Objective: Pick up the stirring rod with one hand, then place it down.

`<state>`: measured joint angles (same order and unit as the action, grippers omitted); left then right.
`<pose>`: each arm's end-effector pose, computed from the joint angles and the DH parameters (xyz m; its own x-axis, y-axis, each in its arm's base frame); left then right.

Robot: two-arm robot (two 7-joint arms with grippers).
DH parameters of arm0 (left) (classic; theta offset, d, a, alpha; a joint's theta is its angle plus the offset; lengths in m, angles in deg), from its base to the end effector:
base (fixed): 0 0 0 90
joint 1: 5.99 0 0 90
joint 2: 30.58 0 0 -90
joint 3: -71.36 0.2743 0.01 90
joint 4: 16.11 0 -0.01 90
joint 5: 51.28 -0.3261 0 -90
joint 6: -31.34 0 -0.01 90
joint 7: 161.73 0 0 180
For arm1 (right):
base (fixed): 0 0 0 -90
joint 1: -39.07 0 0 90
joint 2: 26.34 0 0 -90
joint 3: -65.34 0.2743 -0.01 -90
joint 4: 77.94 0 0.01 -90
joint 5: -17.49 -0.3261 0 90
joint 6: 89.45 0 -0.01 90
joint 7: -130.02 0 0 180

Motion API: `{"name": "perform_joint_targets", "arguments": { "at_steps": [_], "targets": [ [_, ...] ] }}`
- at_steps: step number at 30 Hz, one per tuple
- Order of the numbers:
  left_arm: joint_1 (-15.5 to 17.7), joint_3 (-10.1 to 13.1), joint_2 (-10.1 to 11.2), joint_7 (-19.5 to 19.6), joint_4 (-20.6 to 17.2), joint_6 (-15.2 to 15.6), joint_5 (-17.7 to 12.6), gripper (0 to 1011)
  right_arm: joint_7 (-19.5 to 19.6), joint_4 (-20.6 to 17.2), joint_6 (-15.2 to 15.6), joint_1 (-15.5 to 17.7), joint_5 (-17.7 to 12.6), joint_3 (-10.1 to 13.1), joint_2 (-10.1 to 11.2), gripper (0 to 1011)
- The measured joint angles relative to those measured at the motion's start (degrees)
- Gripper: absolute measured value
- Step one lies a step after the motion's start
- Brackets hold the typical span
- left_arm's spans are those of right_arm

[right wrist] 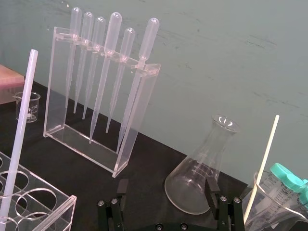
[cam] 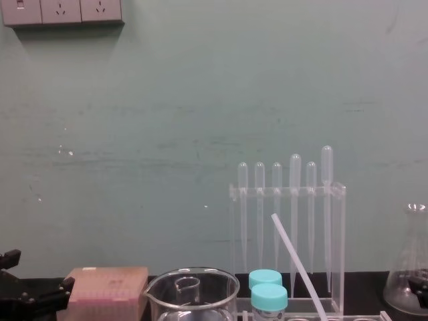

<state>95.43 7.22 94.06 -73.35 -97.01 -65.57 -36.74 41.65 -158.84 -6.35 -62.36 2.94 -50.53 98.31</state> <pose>0.3718 0.0692 -0.2930 0.2923 0.8803 0.3737 -0.9552 0.2874 0.0704 0.3719 -0.0692 -0.2930 0.2922 -0.8803 0.3738 0.9553 0.2872 -0.0704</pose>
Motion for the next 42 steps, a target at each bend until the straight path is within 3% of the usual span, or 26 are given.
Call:
{"name": "perform_joint_targets", "arguments": {
  "at_steps": [42],
  "targets": [
    [0.0, 0.0, 0.0, 0.0, 0.0, 0.0, 0.0, 1000, 0.0, 0.0, 0.0, 0.0, 0.0, 0.0, 0.0, 1003]
  ]
}}
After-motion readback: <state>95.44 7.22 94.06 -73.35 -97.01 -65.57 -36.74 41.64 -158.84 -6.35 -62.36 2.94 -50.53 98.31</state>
